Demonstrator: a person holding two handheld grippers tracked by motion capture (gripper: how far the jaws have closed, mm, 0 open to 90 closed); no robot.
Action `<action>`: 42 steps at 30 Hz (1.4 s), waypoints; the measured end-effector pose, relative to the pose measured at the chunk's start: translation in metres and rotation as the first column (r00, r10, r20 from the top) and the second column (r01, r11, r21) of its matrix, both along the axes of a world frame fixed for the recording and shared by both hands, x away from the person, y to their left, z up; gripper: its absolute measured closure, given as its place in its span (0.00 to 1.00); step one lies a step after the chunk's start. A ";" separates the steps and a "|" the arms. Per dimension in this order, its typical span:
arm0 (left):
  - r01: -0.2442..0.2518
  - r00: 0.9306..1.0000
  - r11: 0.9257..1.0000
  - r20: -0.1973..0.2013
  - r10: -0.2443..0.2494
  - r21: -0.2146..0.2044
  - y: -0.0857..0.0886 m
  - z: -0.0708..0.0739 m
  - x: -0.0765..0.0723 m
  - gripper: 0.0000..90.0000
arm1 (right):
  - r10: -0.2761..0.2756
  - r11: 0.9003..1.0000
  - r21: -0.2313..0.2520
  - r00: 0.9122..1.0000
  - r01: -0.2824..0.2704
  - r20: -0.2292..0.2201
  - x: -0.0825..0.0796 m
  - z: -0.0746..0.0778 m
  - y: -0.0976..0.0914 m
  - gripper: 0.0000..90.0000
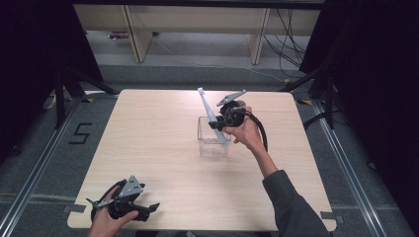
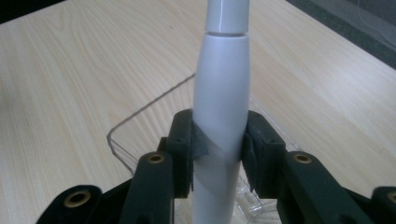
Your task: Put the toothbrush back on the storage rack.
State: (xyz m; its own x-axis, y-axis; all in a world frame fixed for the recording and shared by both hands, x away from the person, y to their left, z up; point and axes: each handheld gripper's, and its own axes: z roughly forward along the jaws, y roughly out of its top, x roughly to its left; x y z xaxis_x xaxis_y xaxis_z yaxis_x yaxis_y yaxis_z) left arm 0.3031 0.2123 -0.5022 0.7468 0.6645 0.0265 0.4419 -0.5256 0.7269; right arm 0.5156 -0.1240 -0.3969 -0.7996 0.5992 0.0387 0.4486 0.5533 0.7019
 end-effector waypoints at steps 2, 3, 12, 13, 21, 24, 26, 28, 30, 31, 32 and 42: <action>-0.036 0.999 0.999 -0.033 0.036 -0.007 -0.001 0.000 -0.003 0.17 | 0.007 1.000 -0.008 1.000 -0.007 0.005 0.002 -0.004 0.000 0.74; -0.036 0.999 0.999 -0.033 0.036 -0.007 -0.001 0.000 -0.003 0.17 | 0.004 1.000 -0.008 1.000 -0.004 0.014 0.003 -0.007 0.001 0.74; -0.026 0.999 1.000 -0.033 0.026 0.001 0.000 0.000 -0.003 0.17 | 0.019 0.998 -0.066 0.999 -0.021 -0.030 0.004 -0.016 0.010 0.74; -0.026 0.999 1.000 -0.033 0.026 0.001 0.000 0.000 -0.003 0.17 | 0.019 0.998 -0.066 0.999 -0.021 -0.030 0.004 -0.016 0.010 0.74; -0.022 0.999 1.000 -0.029 0.022 -0.002 0.000 0.001 -0.003 0.17 | 0.002 0.994 -0.105 0.998 -0.009 -0.068 0.005 -0.024 0.012 0.74; -0.023 0.999 1.000 -0.030 0.023 -0.001 -0.001 0.000 -0.003 0.17 | 0.024 0.993 -0.113 0.998 -0.031 -0.061 0.007 -0.024 0.012 0.74; -0.023 0.999 1.000 -0.030 0.023 -0.002 -0.001 0.000 -0.003 0.17 | 0.006 0.993 -0.120 0.996 -0.017 -0.085 0.008 -0.024 0.015 0.74; -0.021 0.999 1.000 -0.031 0.021 0.001 -0.001 0.000 -0.003 0.17 | 0.011 0.991 -0.134 0.996 -0.023 -0.092 0.009 -0.023 0.018 0.74; -0.022 0.999 1.000 -0.029 0.022 -0.001 0.000 0.000 -0.003 0.17 | -0.019 0.989 -0.148 0.993 0.002 -0.116 0.009 -0.023 0.021 0.74; -0.022 0.999 1.000 -0.029 0.022 -0.001 0.000 0.000 -0.003 0.17 | -0.019 0.989 -0.148 0.993 0.002 -0.116 0.009 -0.023 0.021 0.74; -0.024 0.999 1.000 -0.031 0.024 -0.002 0.000 0.000 -0.003 0.17 | 0.004 0.990 -0.141 0.996 -0.016 -0.089 0.012 -0.025 0.022 0.74; -0.019 0.999 1.000 -0.033 0.019 -0.002 -0.001 0.000 -0.003 0.17 | -0.012 0.990 -0.141 0.992 -0.006 -0.122 0.015 -0.029 0.028 0.66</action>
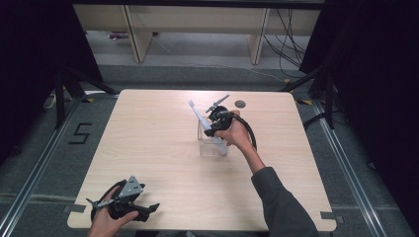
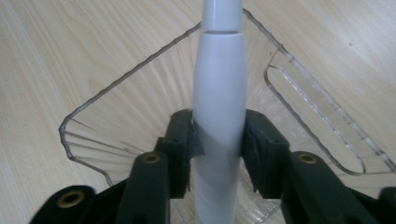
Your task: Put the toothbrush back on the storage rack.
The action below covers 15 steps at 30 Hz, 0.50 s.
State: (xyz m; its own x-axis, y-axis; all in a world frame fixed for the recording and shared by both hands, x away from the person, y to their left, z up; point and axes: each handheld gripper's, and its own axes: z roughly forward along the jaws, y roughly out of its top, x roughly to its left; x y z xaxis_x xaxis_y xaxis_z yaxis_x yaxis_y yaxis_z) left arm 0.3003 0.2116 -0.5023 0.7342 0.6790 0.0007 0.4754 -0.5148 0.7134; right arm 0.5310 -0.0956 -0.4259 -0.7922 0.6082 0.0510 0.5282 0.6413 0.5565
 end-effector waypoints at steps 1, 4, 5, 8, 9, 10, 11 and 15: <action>0.001 1.000 1.000 0.000 -0.001 -0.004 0.000 0.000 0.000 0.17 | -0.013 1.000 0.003 1.000 0.013 -0.003 0.000 0.000 -0.001 0.67; 0.001 1.000 1.000 0.001 -0.001 0.001 0.000 0.000 0.000 0.17 | -0.017 1.000 0.016 1.000 0.017 0.014 -0.002 0.005 -0.004 0.63; 0.000 1.000 1.000 0.001 0.000 0.002 0.000 0.000 0.000 0.17 | -0.017 1.000 0.016 1.000 0.017 0.014 -0.002 0.005 -0.004 0.63; -0.005 1.000 1.000 -0.003 0.005 -0.008 -0.001 0.000 0.000 0.17 | -0.023 0.999 0.039 1.000 0.022 0.021 -0.005 0.012 -0.009 0.58; -0.001 1.000 1.000 0.003 0.001 -0.003 -0.001 -0.001 0.000 0.17 | -0.044 0.998 0.047 0.999 0.043 0.020 -0.007 0.014 -0.009 0.56; 0.000 1.000 1.000 0.004 0.000 0.001 0.000 -0.001 0.001 0.17 | -0.037 0.997 0.068 0.998 0.034 0.047 -0.007 0.016 -0.012 0.54; 0.000 1.000 1.000 0.004 0.000 0.001 0.000 -0.001 0.001 0.17 | -0.037 0.997 0.068 0.998 0.034 0.047 -0.007 0.016 -0.012 0.54; -0.004 1.000 1.000 0.001 0.004 -0.003 0.000 0.000 0.000 0.17 | -0.076 0.994 0.076 0.997 0.073 0.029 -0.014 0.023 -0.012 0.49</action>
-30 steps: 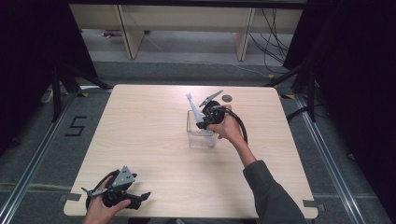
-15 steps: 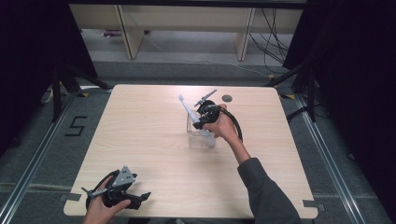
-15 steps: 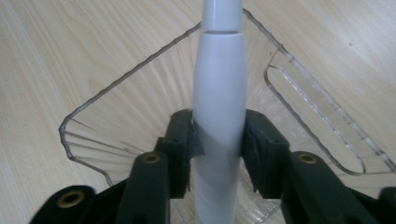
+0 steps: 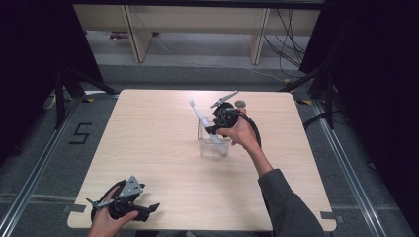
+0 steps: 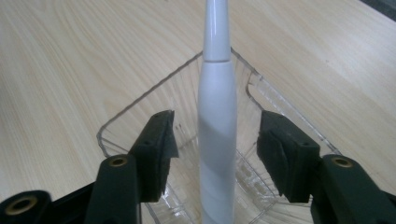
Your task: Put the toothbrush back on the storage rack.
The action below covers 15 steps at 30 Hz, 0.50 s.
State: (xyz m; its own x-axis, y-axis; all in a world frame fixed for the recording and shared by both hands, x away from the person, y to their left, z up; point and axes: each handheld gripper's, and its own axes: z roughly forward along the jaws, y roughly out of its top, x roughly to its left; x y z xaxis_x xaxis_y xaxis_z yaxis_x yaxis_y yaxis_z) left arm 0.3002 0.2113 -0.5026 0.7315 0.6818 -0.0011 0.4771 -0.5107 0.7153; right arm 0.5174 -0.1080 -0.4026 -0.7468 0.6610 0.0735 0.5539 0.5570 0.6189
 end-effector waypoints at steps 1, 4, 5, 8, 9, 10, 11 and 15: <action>-0.003 1.000 1.000 -0.006 0.003 -0.004 0.000 0.000 0.000 0.17 | 0.031 0.999 0.012 0.998 -0.031 0.046 0.001 0.000 0.000 0.48; 0.004 1.000 1.000 0.000 -0.004 0.002 0.000 0.000 0.000 0.17 | 0.041 0.999 0.018 0.998 -0.042 0.048 -0.001 0.003 -0.002 0.46; -0.001 1.000 1.000 -0.001 0.001 -0.005 0.000 0.000 0.000 0.17 | 0.032 0.999 0.018 0.998 -0.033 0.046 -0.002 0.003 -0.002 0.46; 0.002 1.000 1.000 0.000 -0.002 0.005 0.000 0.000 0.000 0.17 | 0.037 0.999 0.018 0.998 -0.038 0.049 -0.004 0.005 -0.003 0.46; -0.001 1.000 1.000 -0.002 0.001 0.000 0.000 0.000 0.000 0.17 | 0.016 0.999 0.033 0.999 -0.017 0.028 -0.007 0.007 -0.003 0.45; -0.001 1.000 1.000 -0.002 0.001 0.000 0.000 0.000 0.000 0.17 | 0.016 0.999 0.033 0.999 -0.017 0.028 -0.007 0.007 -0.003 0.45; -0.001 1.000 1.000 -0.002 0.001 -0.001 0.000 0.000 0.000 0.17 | 0.011 0.999 0.043 1.000 -0.012 0.024 -0.008 0.007 -0.003 0.45; -0.001 1.000 1.000 -0.001 0.001 0.000 0.000 0.000 0.000 0.17 | 0.043 0.998 0.045 0.997 -0.046 0.070 -0.010 0.008 -0.011 0.43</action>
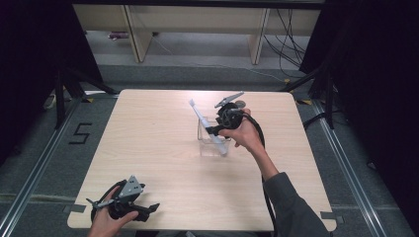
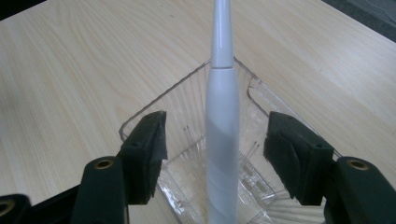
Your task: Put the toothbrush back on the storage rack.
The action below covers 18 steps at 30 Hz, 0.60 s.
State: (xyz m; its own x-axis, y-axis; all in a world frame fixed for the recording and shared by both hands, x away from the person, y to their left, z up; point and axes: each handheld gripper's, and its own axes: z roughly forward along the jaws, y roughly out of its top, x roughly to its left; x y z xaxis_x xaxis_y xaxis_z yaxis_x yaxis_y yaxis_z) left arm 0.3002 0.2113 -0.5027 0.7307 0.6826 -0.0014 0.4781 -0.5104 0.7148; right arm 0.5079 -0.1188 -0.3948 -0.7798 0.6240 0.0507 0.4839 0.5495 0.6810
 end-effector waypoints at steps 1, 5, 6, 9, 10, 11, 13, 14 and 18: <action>0.000 1.000 1.000 0.000 0.000 0.000 0.000 0.000 0.000 0.17 | 0.000 1.000 0.000 1.000 0.000 0.000 0.000 0.000 0.000 0.43; 0.000 1.000 1.000 0.001 0.000 0.000 0.000 0.000 0.000 0.17 | -0.012 0.999 0.031 1.000 0.012 0.008 -0.003 0.002 -0.007 0.41; 0.000 1.000 1.000 0.001 0.000 0.000 0.000 0.000 0.000 0.17 | -0.012 0.999 0.031 1.000 0.012 0.008 -0.003 0.002 -0.007 0.41; -0.001 1.000 1.000 0.001 0.001 0.000 0.000 0.000 0.000 0.17 | -0.016 0.999 0.041 1.000 0.015 0.017 -0.005 0.003 -0.011 0.41; -0.001 1.000 1.000 0.002 0.001 0.001 0.000 0.000 0.000 0.17 | -0.027 0.999 0.044 0.999 0.026 0.020 -0.006 0.003 -0.011 0.41; -0.001 1.000 1.000 0.002 0.001 0.000 0.000 0.000 0.000 0.17 | -0.009 0.999 0.044 0.999 0.007 0.035 -0.006 0.003 -0.013 0.40; 0.002 1.000 1.000 0.001 -0.002 0.003 0.000 0.000 0.000 0.17 | -0.015 0.999 0.042 0.999 0.013 0.032 -0.008 0.004 -0.015 0.40; -0.001 1.000 1.000 0.001 0.001 0.001 0.000 0.000 0.000 0.17 | -0.013 0.999 0.045 1.000 0.012 0.024 -0.009 0.006 -0.016 0.39; -0.001 1.000 1.000 0.001 0.001 0.000 0.000 0.000 0.000 0.17 | -0.024 0.998 0.063 1.000 0.023 0.014 -0.015 0.008 -0.017 0.38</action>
